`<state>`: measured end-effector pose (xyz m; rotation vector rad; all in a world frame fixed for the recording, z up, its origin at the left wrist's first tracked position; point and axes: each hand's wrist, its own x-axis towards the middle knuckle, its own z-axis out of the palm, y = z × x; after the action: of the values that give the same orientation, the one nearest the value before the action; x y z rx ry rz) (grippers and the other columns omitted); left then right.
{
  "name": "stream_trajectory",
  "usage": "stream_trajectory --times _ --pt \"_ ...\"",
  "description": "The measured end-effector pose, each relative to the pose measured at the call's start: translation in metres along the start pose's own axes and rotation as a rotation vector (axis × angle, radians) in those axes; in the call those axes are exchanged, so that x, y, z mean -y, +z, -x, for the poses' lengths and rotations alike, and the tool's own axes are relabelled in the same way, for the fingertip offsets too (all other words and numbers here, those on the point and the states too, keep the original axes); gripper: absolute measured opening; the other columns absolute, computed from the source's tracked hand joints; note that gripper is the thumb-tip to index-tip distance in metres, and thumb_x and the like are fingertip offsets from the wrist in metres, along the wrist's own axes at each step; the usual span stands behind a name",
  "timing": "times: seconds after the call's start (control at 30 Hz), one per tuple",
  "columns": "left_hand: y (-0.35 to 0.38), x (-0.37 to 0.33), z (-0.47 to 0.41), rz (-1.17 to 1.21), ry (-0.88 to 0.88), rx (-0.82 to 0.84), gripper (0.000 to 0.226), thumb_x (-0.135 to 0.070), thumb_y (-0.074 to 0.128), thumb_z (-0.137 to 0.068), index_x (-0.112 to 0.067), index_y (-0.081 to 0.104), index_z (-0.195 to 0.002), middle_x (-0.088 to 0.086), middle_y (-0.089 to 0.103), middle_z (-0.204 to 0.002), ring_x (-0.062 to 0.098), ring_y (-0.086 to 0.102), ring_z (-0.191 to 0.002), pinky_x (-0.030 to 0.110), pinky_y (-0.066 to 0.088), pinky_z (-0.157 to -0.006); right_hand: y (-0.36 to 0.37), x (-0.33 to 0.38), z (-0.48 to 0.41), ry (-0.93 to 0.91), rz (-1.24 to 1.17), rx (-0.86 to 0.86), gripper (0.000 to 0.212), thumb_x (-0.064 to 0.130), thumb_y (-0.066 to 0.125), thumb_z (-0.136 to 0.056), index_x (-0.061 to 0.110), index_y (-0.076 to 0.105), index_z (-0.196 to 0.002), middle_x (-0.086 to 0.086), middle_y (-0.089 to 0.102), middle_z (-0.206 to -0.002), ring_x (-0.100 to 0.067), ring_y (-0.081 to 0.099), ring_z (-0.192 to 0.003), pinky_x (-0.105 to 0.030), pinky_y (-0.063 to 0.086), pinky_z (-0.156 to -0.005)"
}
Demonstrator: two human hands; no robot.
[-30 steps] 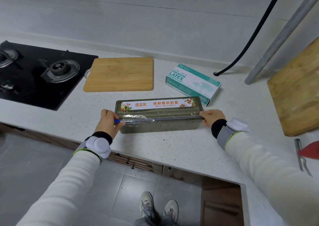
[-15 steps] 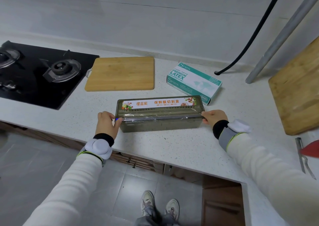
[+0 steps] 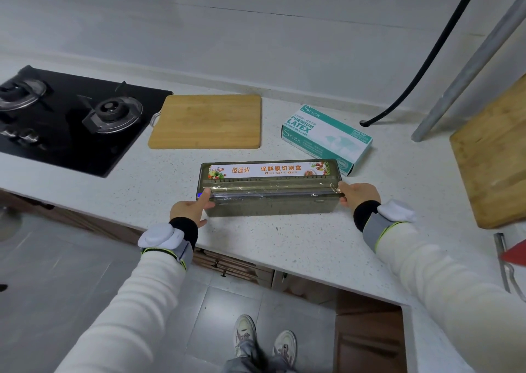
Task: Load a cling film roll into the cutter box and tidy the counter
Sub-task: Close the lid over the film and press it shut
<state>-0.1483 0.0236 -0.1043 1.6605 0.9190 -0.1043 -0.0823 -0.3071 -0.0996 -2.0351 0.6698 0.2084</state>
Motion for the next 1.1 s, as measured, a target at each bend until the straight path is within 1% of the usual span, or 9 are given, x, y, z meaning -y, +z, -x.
stream_trajectory --times 0.1,0.27,0.33,0.47,0.57,0.7,0.87,0.97,1.1 --pt "0.004 -0.005 -0.001 -0.019 -0.025 0.002 0.036 -0.054 0.066 -0.078 -0.021 0.069 -0.062 0.007 0.064 -0.089 0.021 0.052 -0.088 0.038 0.057 -0.086 -0.002 0.005 0.0 0.011 0.103 0.021 0.047 0.04 0.057 -0.087 0.015 0.05 -0.048 -0.01 0.06 -0.069 -0.026 0.056 -0.076 -0.03 0.041 -0.078" --pt "0.009 -0.012 -0.003 0.071 -0.089 -0.016 0.031 -0.034 0.074 -0.079 -0.015 0.064 -0.057 0.005 0.053 -0.071 0.015 0.052 -0.067 0.041 0.057 -0.086 -0.004 0.006 -0.004 0.038 0.131 0.058 0.037 0.034 0.062 -0.085 0.017 0.053 -0.054 -0.006 0.058 -0.064 -0.024 0.054 -0.074 -0.028 0.041 -0.075" --pt "0.009 -0.013 -0.003 0.155 -0.109 0.005 0.026 -0.025 0.074 -0.079 -0.011 0.064 -0.061 0.008 0.058 -0.079 0.015 0.053 -0.071 0.041 0.057 -0.084 -0.005 0.004 -0.005 0.052 0.054 0.063 0.031 0.03 0.066 -0.084 0.013 0.058 -0.059 -0.012 0.061 -0.076 -0.022 0.053 -0.06 -0.033 0.047 -0.078" --pt "0.004 -0.013 -0.004 0.238 -0.131 0.026 0.023 -0.022 0.072 -0.082 -0.001 0.063 -0.081 0.015 0.057 -0.102 0.027 0.053 -0.094 0.043 0.056 -0.083 -0.006 0.002 -0.007 0.058 -0.006 0.07 0.034 0.025 0.067 -0.083 0.013 0.055 -0.054 -0.014 0.062 -0.079 -0.014 0.051 -0.052 -0.025 0.045 -0.066" --pt "0.002 -0.012 0.0 0.235 -0.118 0.041 0.029 -0.025 0.071 -0.083 0.001 0.061 -0.091 0.015 0.058 -0.11 0.026 0.052 -0.107 0.043 0.055 -0.088 -0.006 0.002 -0.007 0.06 -0.005 0.056 0.035 0.027 0.067 -0.083 0.013 0.054 -0.054 -0.013 0.062 -0.079 -0.015 0.052 -0.054 -0.026 0.046 -0.069" --pt "0.0 -0.012 0.005 0.229 -0.094 0.063 0.029 -0.027 0.068 -0.085 0.001 0.059 -0.091 0.015 0.056 -0.107 0.026 0.051 -0.107 0.042 0.055 -0.084 -0.005 0.004 -0.006 0.075 0.002 0.054 0.035 0.027 0.066 -0.084 0.012 0.052 -0.055 -0.013 0.062 -0.081 -0.021 0.056 -0.062 -0.025 0.046 -0.068" --pt "0.002 -0.011 0.006 0.213 -0.071 0.042 0.031 -0.031 0.061 -0.089 -0.001 0.057 -0.091 0.013 0.051 -0.105 0.027 0.05 -0.099 0.043 0.054 -0.089 -0.005 0.007 -0.006 0.091 -0.005 0.041 0.035 0.027 0.065 -0.084 0.01 0.051 -0.056 -0.014 0.062 -0.082 -0.027 0.058 -0.075 -0.036 0.05 -0.088" --pt "0.002 -0.007 0.007 0.261 -0.115 -0.015 0.03 -0.029 0.055 -0.094 -0.002 0.053 -0.08 0.013 0.05 -0.096 0.029 0.051 -0.098 0.041 0.056 -0.076 -0.004 0.007 -0.005 0.093 -0.002 0.039 0.036 0.027 0.064 -0.085 0.01 0.05 -0.056 -0.014 0.062 -0.082 -0.027 0.059 -0.079 -0.037 0.05 -0.091" --pt "0.0 -0.002 0.013 0.44 -0.167 0.057 0.036 -0.031 0.041 -0.1 0.003 0.051 -0.106 0.017 0.06 -0.084 0.027 0.059 -0.072 0.028 0.059 -0.055 -0.005 0.006 -0.006 0.071 0.014 0.055 0.039 0.025 0.062 -0.086 0.009 0.05 -0.052 -0.015 0.061 -0.084 -0.029 0.057 -0.082 -0.039 0.048 -0.091"
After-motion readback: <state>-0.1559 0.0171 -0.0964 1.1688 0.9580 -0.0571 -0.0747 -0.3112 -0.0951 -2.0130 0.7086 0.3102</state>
